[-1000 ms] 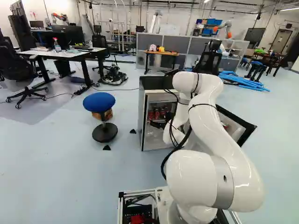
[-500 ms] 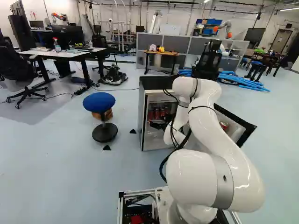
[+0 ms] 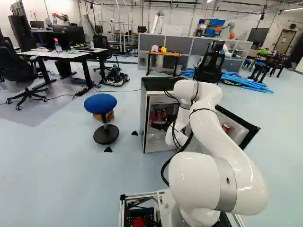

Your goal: Grab a drink from the fridge

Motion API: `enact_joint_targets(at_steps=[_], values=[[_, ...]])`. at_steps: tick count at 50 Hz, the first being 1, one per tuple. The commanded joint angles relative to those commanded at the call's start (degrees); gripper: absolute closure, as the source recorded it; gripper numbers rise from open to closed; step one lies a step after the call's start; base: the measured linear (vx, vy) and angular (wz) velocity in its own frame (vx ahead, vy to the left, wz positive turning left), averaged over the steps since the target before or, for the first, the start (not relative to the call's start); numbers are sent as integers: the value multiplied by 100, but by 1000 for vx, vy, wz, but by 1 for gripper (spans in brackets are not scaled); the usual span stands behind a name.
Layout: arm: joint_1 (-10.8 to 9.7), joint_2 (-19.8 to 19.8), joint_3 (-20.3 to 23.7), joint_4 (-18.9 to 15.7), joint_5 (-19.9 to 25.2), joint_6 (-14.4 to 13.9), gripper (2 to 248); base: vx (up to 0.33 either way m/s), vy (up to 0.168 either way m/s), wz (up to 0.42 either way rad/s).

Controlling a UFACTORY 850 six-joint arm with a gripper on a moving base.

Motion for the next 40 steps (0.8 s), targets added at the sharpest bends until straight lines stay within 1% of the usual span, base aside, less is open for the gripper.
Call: enact_joint_targets(at_steps=[7,17,18,22,23,27,28,32,33,38,39,40], values=[[0,0,0,-91,-40,0,3,0,0,0],[0,0,0,-91,-40,0,3,0,0,0],[0,0,0,-91,-40,0,8,0,0,0],[0,0,0,-91,-40,0,8,0,0,0],[0,0,0,-91,-40,0,21,0,0,0],[0,0,0,-91,-40,0,21,0,0,0],[0,0,0,-91,-40,0,34,0,0,0],[0,0,0,-91,-40,0,34,0,0,0],[0,0,0,-91,-40,0,46,0,0,0],[0,0,0,-91,-40,0,46,0,0,0],[0,0,0,-91,-40,0,58,0,0,0],[0,0,0,-91,-40,0,58,0,0,0]])
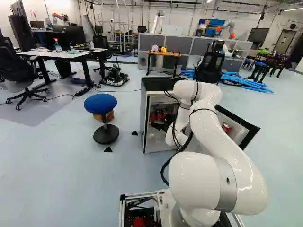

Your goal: Grab a drink from the fridge

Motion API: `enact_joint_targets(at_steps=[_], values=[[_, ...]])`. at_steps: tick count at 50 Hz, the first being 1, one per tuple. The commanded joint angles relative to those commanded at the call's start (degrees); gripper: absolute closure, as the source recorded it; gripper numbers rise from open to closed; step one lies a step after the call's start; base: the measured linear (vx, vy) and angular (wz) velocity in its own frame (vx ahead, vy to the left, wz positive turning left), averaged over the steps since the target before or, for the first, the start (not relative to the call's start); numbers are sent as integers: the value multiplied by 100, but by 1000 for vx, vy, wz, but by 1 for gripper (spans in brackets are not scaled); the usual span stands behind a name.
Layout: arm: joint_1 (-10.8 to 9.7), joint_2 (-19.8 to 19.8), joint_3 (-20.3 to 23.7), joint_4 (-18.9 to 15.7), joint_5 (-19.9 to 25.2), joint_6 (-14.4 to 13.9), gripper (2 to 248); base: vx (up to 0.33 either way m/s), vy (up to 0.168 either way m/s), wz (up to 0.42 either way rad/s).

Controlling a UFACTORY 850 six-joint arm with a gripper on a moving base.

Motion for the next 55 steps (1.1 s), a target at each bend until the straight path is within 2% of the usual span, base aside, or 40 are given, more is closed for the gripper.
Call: enact_joint_targets(at_steps=[3,4,8,9,29,30,36,55], values=[[0,0,0,0,0,0,58,0,0,0],[0,0,0,0,0,0,70,0,0,0],[0,0,0,0,0,0,70,0,0,0],[0,0,0,0,0,0,82,0,0,0],[0,0,0,0,0,0,83,0,0,0],[0,0,0,0,0,0,94,0,0,0],[0,0,0,0,0,0,97,0,0,0],[0,0,0,0,0,0,95,0,0,0]])
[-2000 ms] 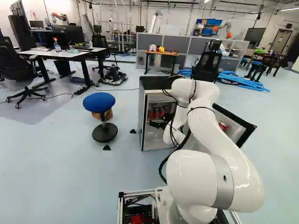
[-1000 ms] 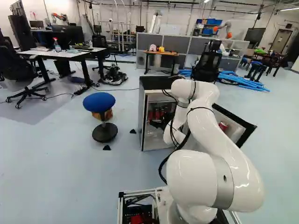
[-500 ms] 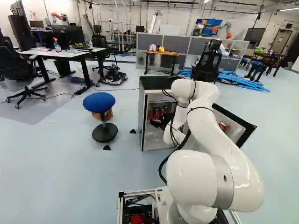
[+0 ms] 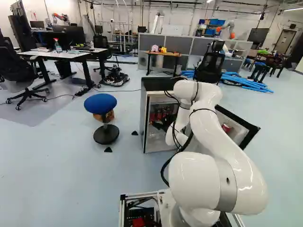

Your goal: Grab a drink from the fridge

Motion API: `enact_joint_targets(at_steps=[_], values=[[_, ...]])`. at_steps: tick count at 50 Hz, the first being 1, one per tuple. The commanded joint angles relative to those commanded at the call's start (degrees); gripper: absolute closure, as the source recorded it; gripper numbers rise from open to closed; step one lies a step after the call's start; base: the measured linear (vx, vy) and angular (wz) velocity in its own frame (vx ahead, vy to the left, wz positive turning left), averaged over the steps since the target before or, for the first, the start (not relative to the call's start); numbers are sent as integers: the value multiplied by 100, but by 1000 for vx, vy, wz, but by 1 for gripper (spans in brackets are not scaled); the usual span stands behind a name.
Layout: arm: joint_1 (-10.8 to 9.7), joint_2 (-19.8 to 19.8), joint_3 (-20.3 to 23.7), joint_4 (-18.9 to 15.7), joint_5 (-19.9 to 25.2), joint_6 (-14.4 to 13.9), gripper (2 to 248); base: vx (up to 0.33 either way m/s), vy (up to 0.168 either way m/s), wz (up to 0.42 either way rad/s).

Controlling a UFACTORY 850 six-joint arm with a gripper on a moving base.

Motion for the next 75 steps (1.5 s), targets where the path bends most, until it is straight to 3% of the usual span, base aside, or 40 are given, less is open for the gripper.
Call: enact_joint_targets(at_steps=[37,75], values=[[21,-78,-173,0,-142,0,95,0,0,0],[79,-313,-683,0,-254,0,95,0,0,0]])
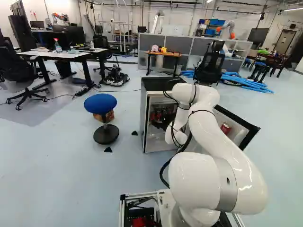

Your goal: Grab a drink from the fridge

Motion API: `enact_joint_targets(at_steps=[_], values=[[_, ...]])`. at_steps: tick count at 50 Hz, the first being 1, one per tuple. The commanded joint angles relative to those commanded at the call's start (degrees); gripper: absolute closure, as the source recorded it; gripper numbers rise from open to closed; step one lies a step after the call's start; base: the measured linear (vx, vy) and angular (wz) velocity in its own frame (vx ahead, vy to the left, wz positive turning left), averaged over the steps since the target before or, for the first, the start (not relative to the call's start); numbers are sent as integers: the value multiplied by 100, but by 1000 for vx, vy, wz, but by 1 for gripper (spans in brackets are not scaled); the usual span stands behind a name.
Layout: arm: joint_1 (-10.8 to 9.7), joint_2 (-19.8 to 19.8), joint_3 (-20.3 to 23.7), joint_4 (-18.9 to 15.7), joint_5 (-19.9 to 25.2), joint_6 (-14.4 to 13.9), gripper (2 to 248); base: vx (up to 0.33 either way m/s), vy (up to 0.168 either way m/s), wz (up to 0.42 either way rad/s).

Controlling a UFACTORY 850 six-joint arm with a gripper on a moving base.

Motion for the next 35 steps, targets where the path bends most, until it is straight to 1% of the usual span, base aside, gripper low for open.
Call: enact_joint_targets(at_steps=[26,35], values=[[136,-188,-398,0,0,0,95,0,0,0],[152,-257,-541,0,0,0,95,0,0,0]])
